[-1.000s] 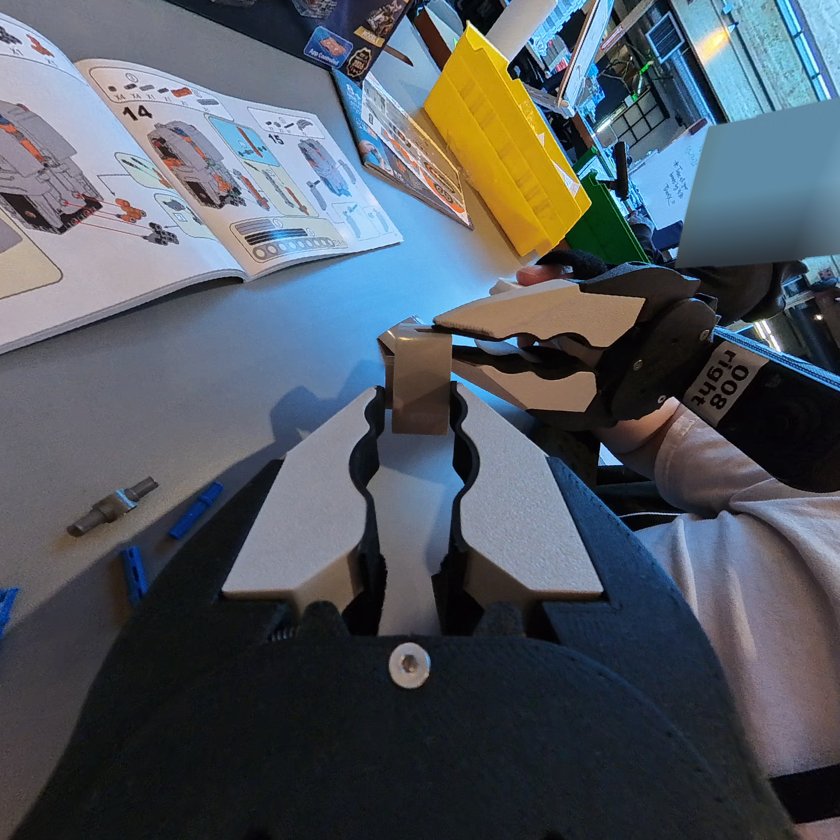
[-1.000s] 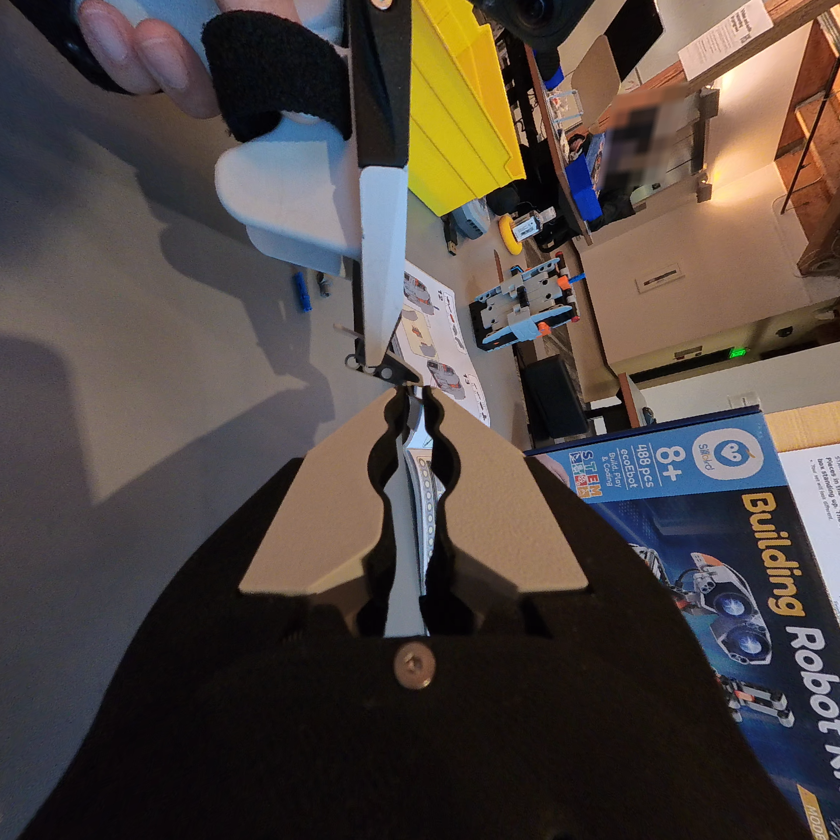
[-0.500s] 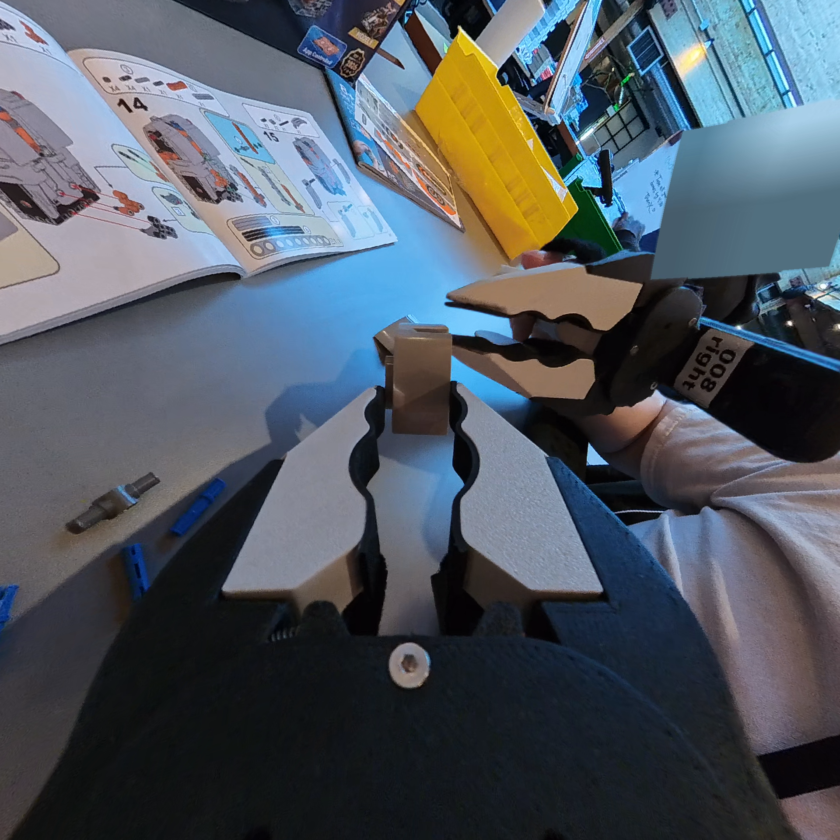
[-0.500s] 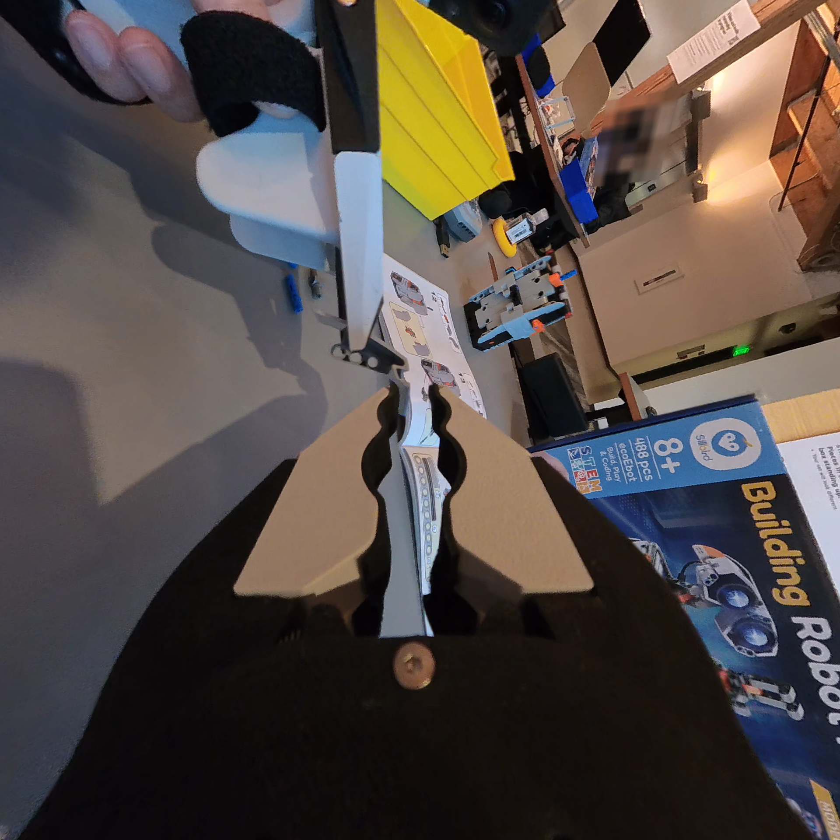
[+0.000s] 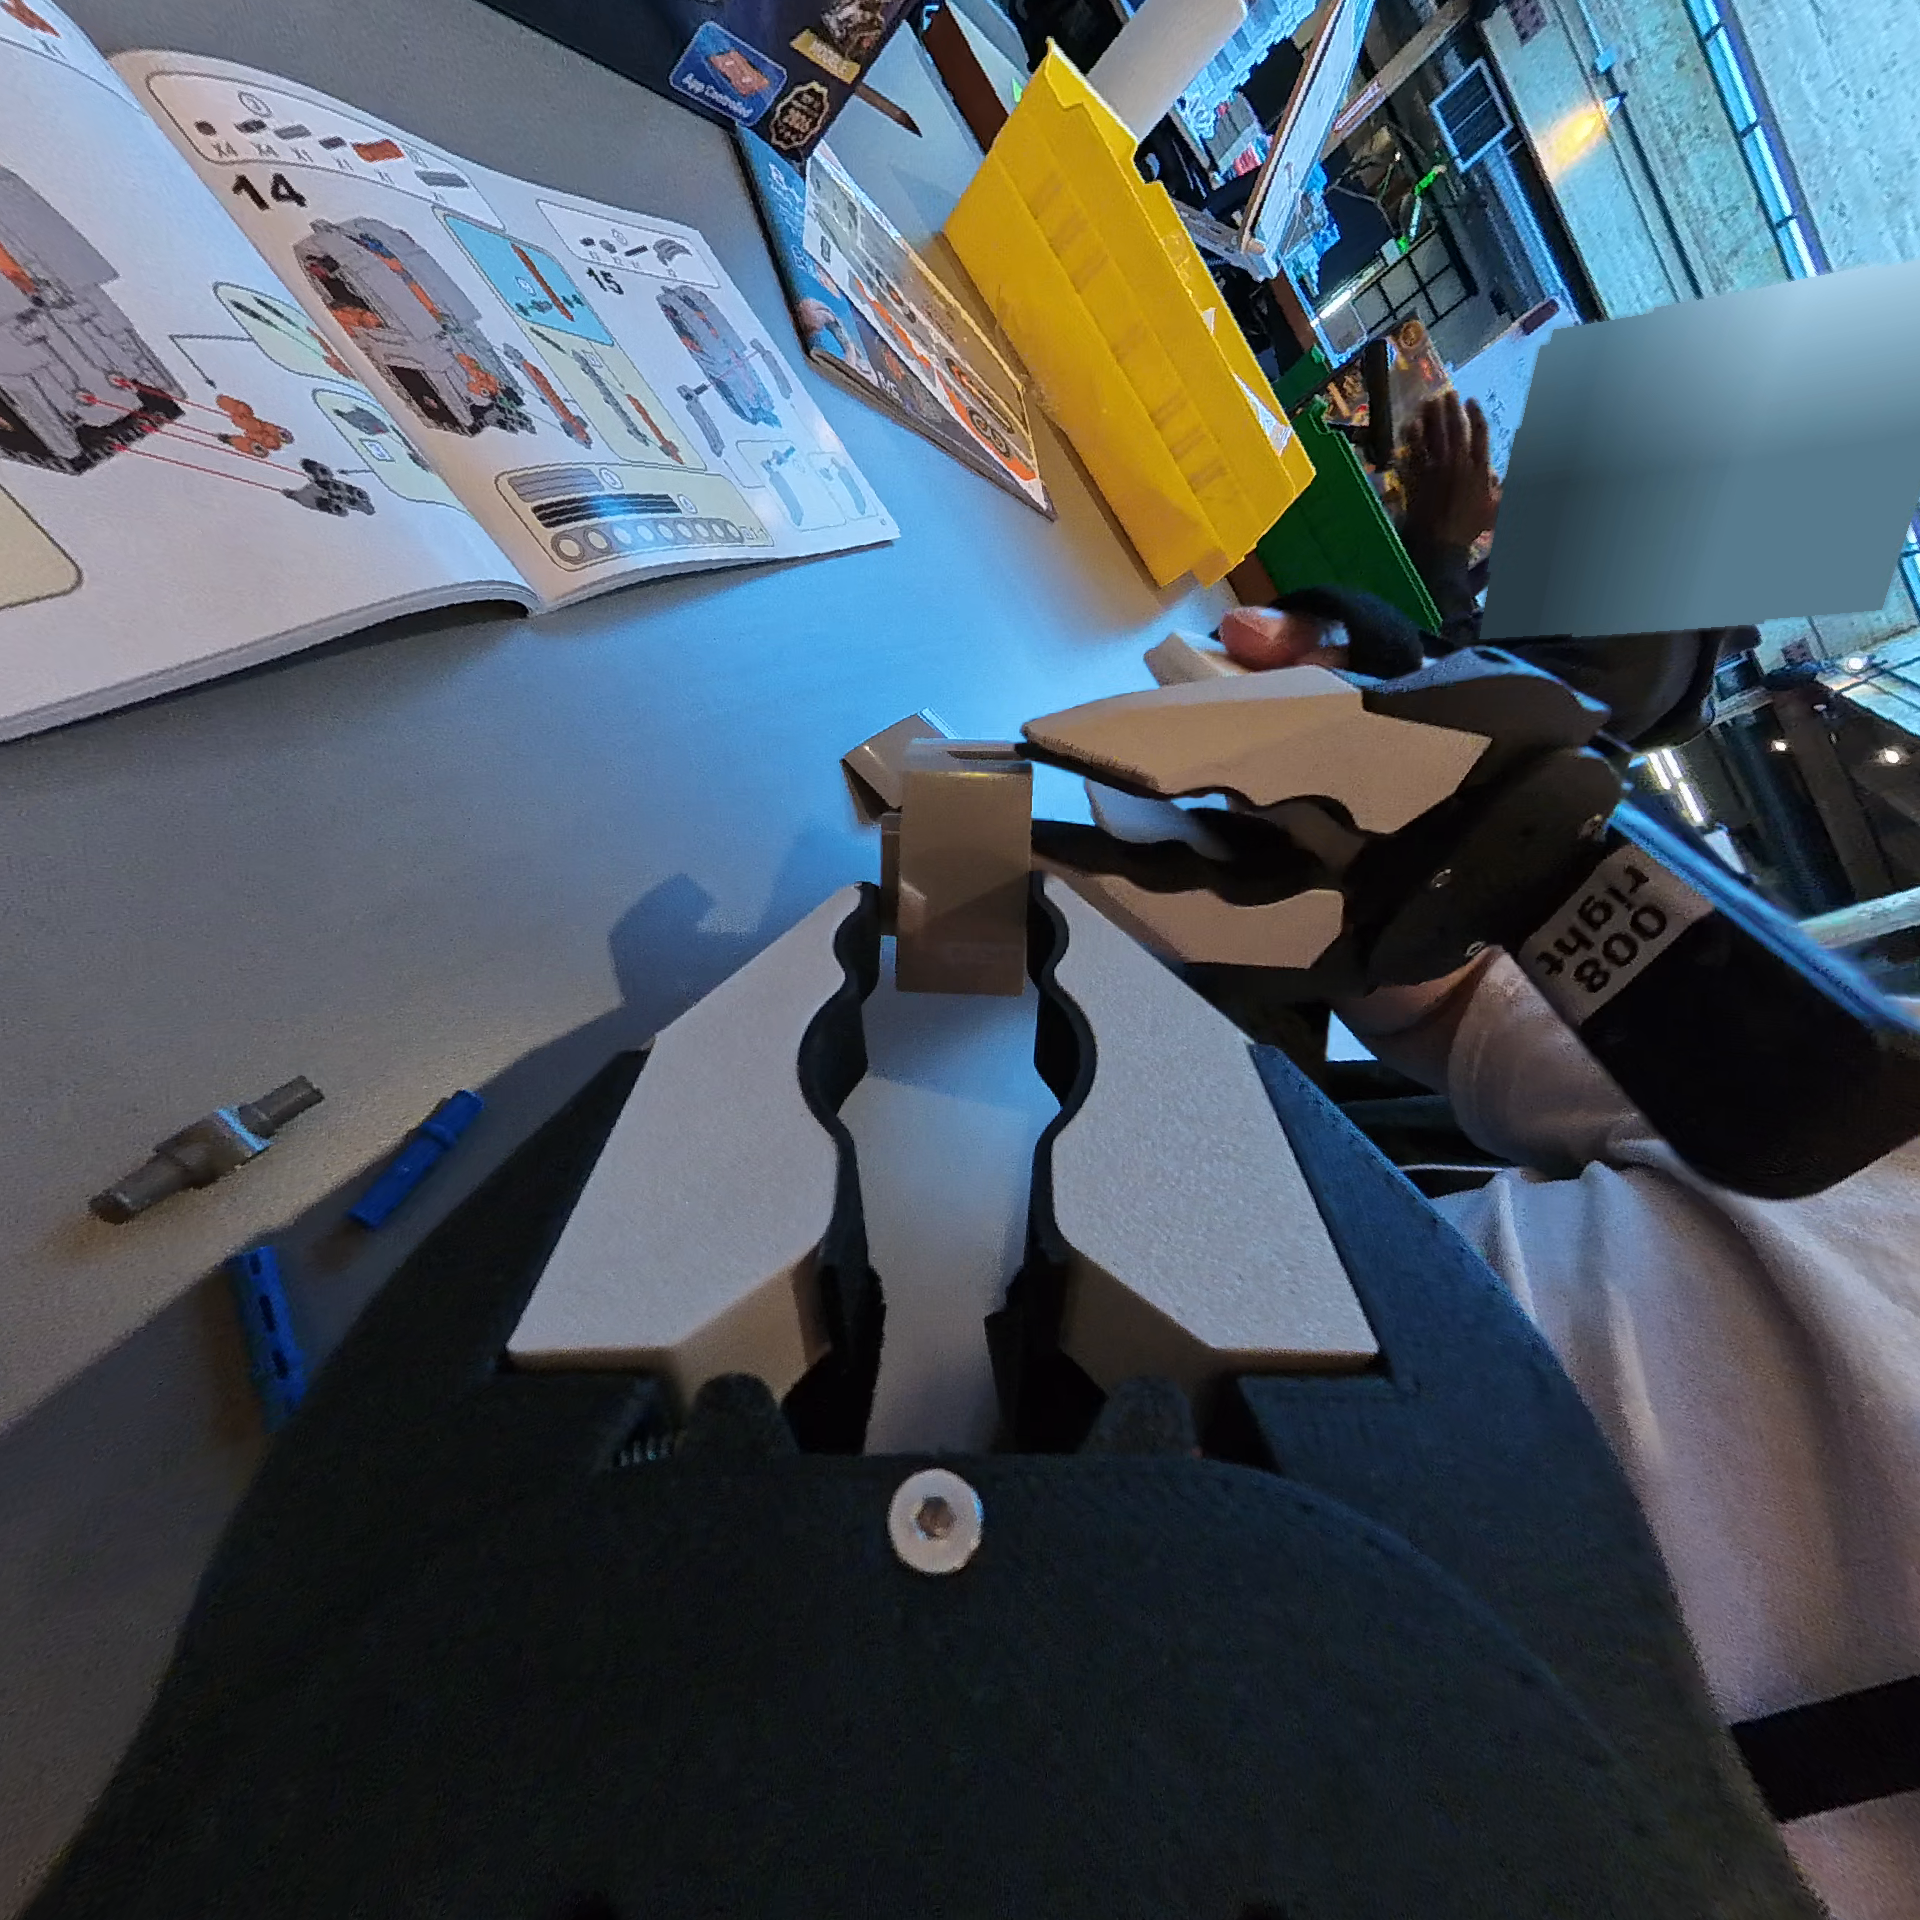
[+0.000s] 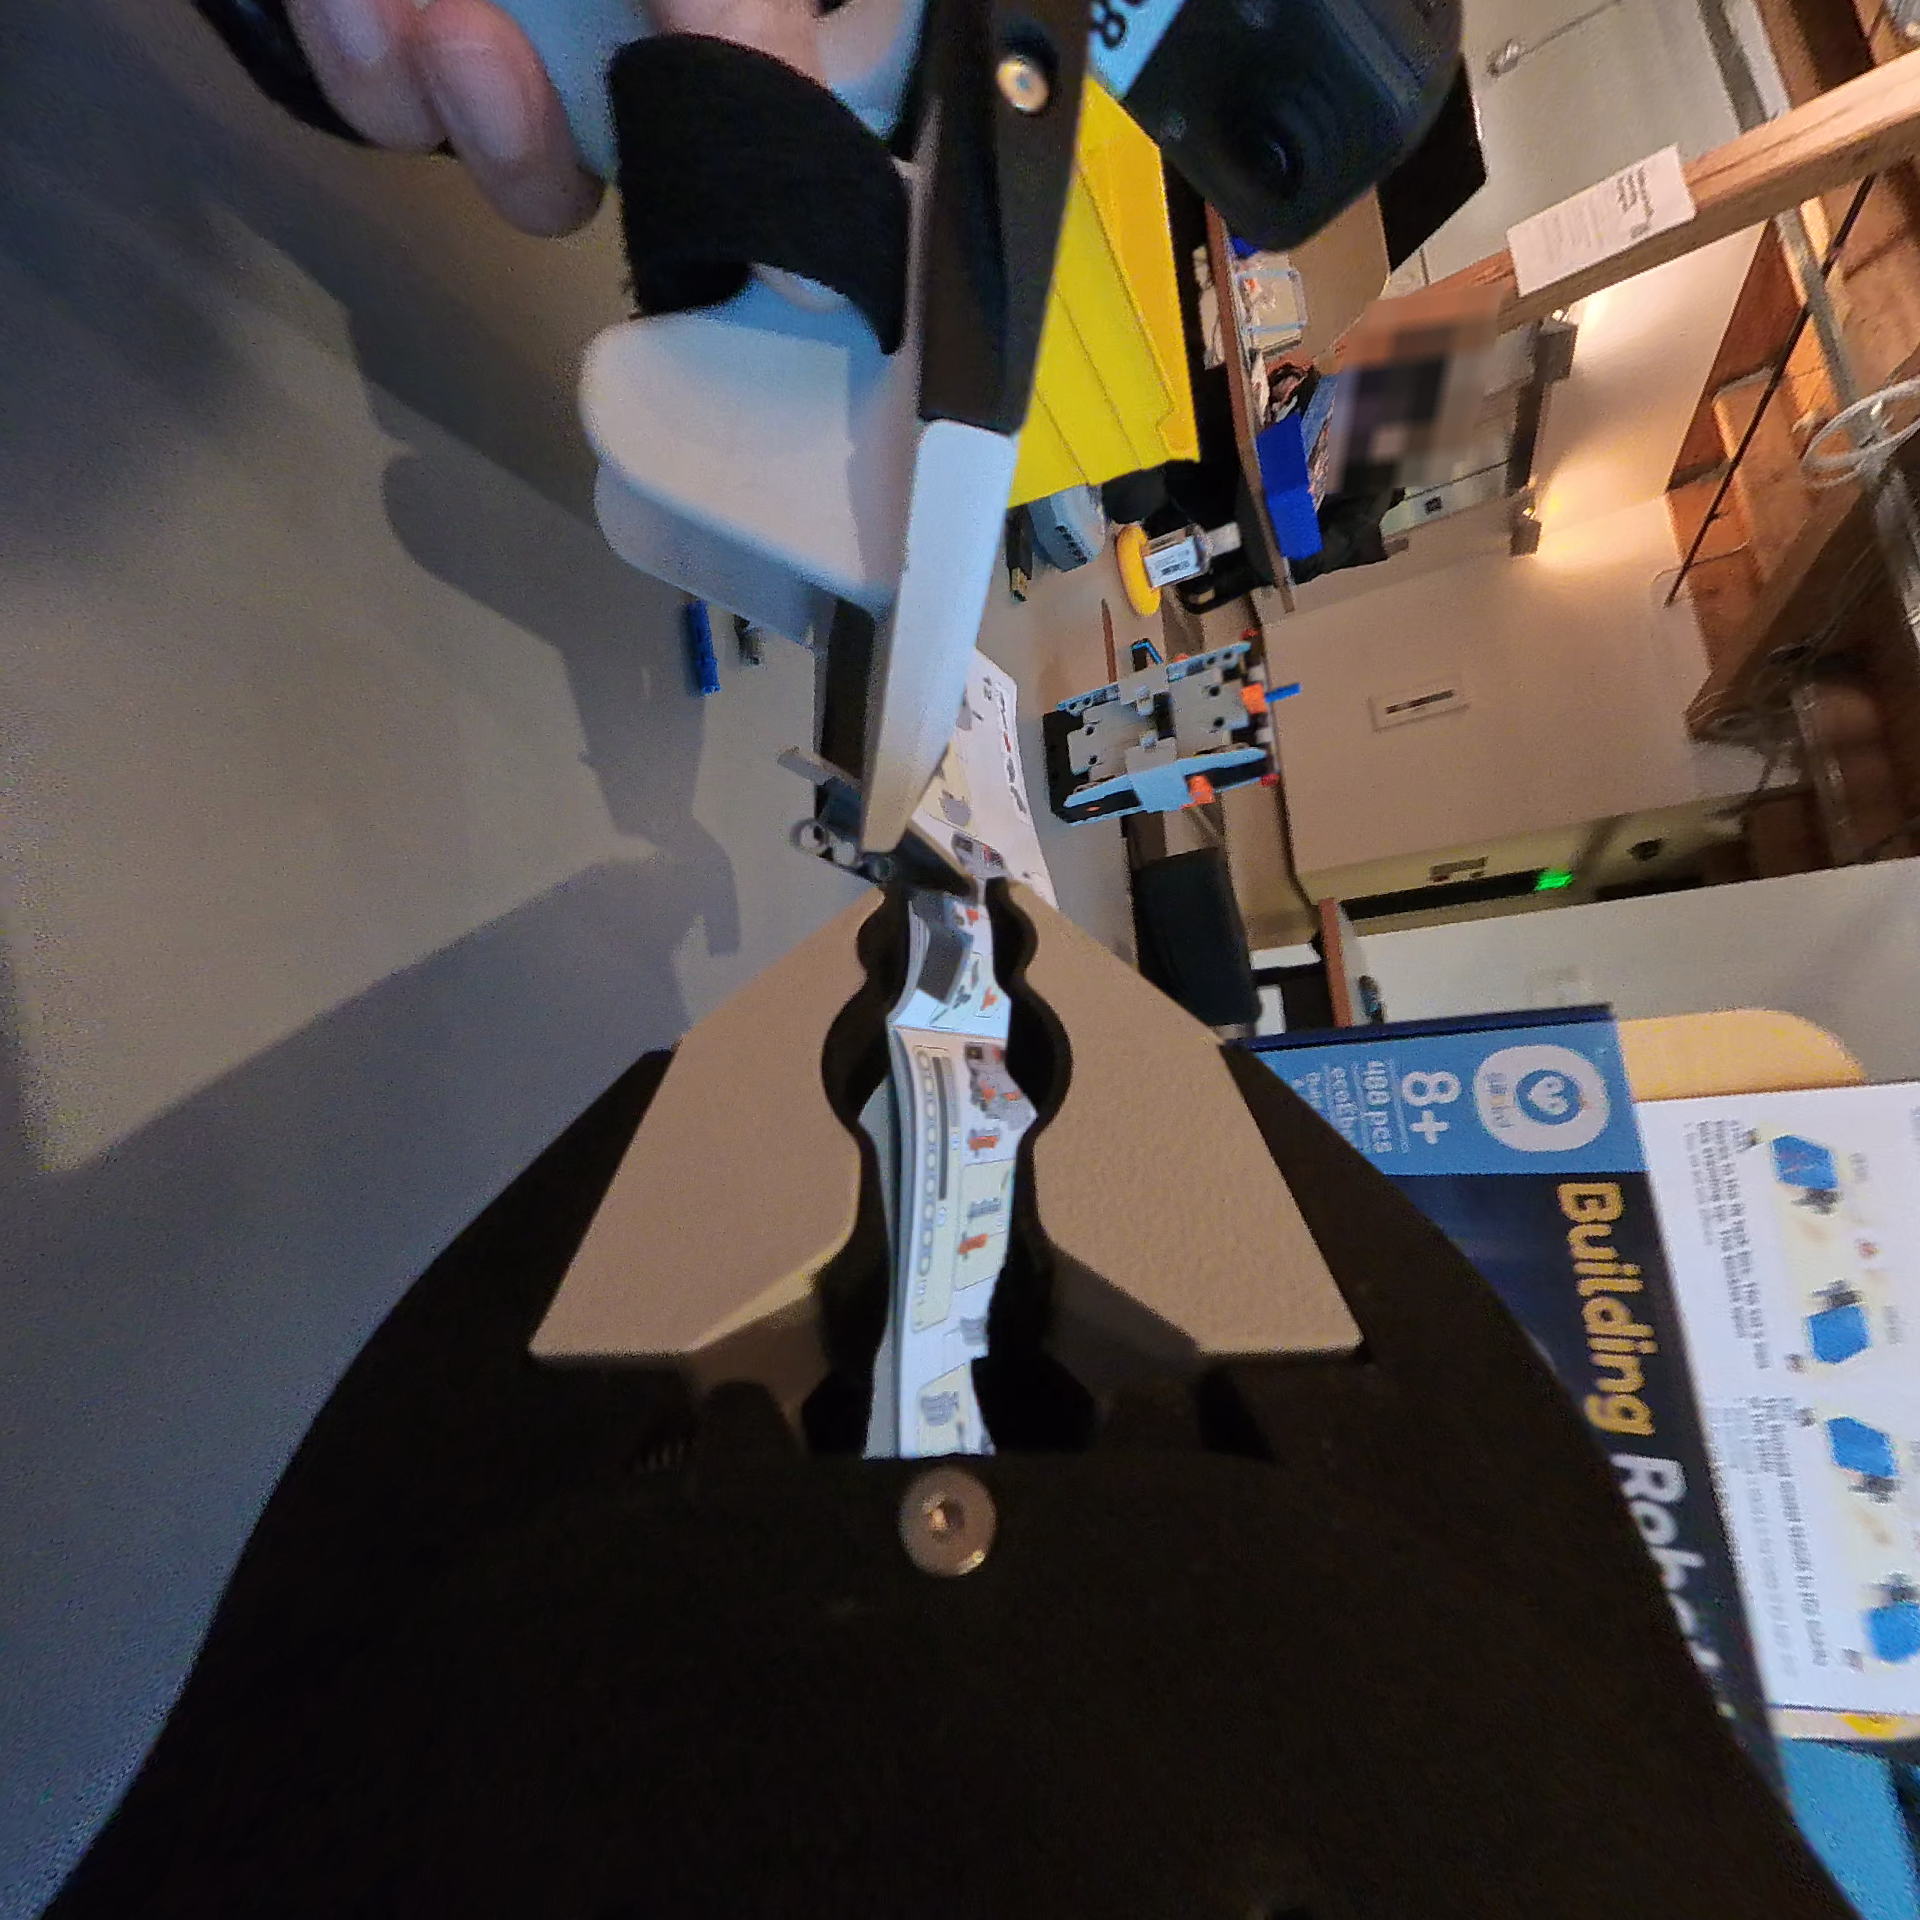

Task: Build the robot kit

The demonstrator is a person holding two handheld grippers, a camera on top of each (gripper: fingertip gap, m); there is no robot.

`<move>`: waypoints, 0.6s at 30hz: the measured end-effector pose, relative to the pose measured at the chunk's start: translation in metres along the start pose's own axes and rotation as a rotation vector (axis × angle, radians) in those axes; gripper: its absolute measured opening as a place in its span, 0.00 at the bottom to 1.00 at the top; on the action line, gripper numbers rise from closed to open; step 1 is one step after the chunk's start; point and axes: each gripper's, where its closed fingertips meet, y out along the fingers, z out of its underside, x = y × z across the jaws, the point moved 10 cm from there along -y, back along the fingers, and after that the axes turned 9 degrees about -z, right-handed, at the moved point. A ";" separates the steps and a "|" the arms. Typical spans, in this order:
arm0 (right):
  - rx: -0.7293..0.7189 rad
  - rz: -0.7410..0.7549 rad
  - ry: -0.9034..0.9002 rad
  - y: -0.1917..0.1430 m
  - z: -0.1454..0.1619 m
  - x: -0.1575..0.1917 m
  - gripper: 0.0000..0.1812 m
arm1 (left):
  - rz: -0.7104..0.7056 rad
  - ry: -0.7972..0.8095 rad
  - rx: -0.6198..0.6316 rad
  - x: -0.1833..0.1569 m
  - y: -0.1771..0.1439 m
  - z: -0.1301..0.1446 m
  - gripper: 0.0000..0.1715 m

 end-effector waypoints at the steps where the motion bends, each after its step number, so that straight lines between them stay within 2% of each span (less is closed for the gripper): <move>1: 0.009 0.008 -0.029 0.001 -0.001 0.001 0.09 | 0.007 -0.001 0.005 -0.001 0.000 0.000 0.15; 5: 0.056 0.009 -0.113 0.003 -0.003 0.006 0.09 | -0.031 0.037 0.033 -0.002 0.003 0.002 0.15; 7: 0.069 -0.003 -0.128 0.004 -0.004 0.009 0.05 | -0.047 0.053 0.043 -0.003 0.004 0.003 0.15; 11: 0.038 -0.020 -0.048 0.004 0.001 0.004 0.03 | -0.056 0.083 0.041 -0.005 0.005 0.002 0.16; 13: -0.039 -0.054 0.101 0.001 0.009 -0.004 0.03 | -0.011 0.103 0.008 -0.008 -0.002 -0.003 0.20; 15: -0.155 -0.115 0.347 -0.003 0.020 -0.018 0.03 | 0.007 0.141 -0.069 -0.009 -0.016 -0.010 0.17; 16: -0.251 -0.169 0.513 -0.006 0.025 -0.026 0.03 | 0.001 0.162 -0.116 -0.009 -0.024 -0.014 0.17; 18: -0.598 -0.347 0.886 -0.016 0.031 -0.043 0.03 | 0.026 0.188 -0.194 -0.010 -0.038 -0.020 0.16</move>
